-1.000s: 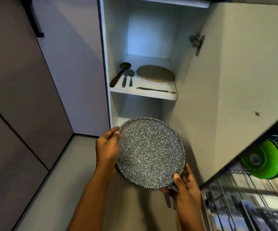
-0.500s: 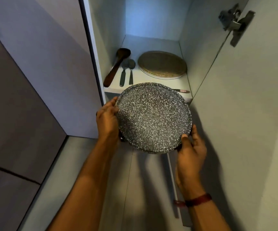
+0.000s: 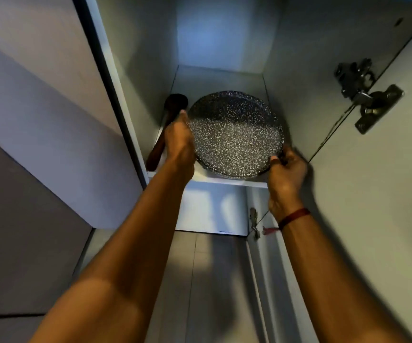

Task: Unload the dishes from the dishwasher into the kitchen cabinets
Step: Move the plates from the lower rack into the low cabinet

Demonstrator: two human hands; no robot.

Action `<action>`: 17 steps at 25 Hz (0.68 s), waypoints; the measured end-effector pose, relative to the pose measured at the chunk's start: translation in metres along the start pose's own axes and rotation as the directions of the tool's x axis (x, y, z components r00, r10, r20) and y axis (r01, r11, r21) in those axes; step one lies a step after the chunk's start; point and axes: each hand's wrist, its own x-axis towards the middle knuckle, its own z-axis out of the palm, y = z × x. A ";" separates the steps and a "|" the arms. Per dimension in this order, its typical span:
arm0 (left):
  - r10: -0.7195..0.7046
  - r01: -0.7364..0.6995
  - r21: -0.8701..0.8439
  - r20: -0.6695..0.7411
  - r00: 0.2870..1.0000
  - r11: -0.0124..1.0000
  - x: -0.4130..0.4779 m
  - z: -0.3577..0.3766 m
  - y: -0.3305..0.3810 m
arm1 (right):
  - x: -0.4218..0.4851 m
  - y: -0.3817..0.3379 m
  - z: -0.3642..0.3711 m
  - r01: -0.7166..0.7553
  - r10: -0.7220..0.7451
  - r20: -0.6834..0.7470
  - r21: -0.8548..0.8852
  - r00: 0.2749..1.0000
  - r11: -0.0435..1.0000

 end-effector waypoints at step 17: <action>-0.113 0.107 0.057 0.122 0.986 0.993 0.066 0.041 0.018 | 0.074 -0.012 0.049 -0.046 -0.012 -0.106 -0.526 0.994 0.849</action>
